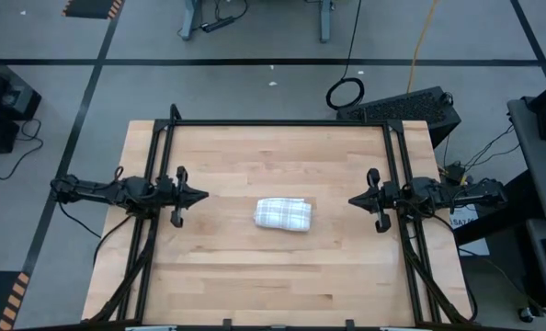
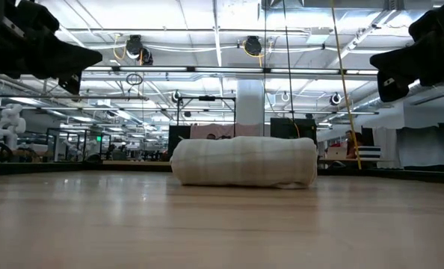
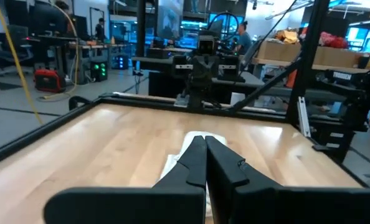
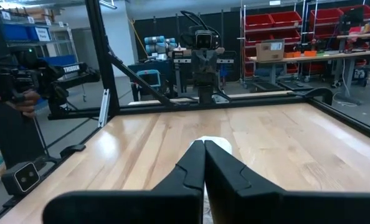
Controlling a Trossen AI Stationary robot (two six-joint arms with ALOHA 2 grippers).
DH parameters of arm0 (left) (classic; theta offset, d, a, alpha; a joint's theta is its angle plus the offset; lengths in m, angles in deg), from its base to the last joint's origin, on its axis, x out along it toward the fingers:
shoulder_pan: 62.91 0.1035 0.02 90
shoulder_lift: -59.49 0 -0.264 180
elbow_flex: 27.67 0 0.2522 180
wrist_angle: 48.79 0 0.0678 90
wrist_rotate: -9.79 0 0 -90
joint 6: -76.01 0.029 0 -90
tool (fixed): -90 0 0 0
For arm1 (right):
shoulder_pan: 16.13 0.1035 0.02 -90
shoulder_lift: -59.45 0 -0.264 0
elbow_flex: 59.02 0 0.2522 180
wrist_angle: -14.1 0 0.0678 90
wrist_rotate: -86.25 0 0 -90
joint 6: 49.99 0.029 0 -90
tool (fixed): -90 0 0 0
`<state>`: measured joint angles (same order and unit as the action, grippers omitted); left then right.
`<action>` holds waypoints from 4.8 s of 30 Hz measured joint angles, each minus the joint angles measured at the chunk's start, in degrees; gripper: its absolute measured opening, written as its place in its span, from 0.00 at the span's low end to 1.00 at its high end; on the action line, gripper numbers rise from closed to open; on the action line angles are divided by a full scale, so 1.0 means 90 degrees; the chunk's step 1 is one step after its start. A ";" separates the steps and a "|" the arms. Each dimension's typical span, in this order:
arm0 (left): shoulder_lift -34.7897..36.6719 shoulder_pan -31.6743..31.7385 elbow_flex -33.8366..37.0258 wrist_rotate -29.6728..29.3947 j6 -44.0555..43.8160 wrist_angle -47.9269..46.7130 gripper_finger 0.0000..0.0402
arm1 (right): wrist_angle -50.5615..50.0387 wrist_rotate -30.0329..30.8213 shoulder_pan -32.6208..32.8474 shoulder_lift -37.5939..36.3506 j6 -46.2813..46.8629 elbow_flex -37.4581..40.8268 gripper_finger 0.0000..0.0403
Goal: Roll towel
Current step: Return to Home Position
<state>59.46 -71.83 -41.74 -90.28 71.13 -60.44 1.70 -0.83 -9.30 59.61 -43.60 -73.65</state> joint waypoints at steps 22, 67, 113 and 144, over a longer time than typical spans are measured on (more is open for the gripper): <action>-0.0040 0.0072 0.0002 0.0187 0.0082 -0.0027 0.00 | 0.0007 0.0000 0.0000 0.0002 0.0000 0.0000 0.00; -0.0049 0.0072 0.0005 0.0112 0.0092 0.0039 0.05 | 0.0010 0.0000 0.0002 0.0002 0.0000 0.0000 0.00; -0.0049 0.0074 0.0007 0.0112 0.0092 0.0044 0.05 | 0.0009 0.0002 0.0002 0.0002 0.0000 0.0002 0.00; -0.0049 0.0073 0.0006 0.0112 0.0092 0.0044 0.05 | 0.0008 0.0000 0.0002 0.0002 0.0000 0.0002 0.00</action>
<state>59.02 -71.17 -41.69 -89.27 71.96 -60.04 1.77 -0.83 -9.28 59.63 -43.60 -73.63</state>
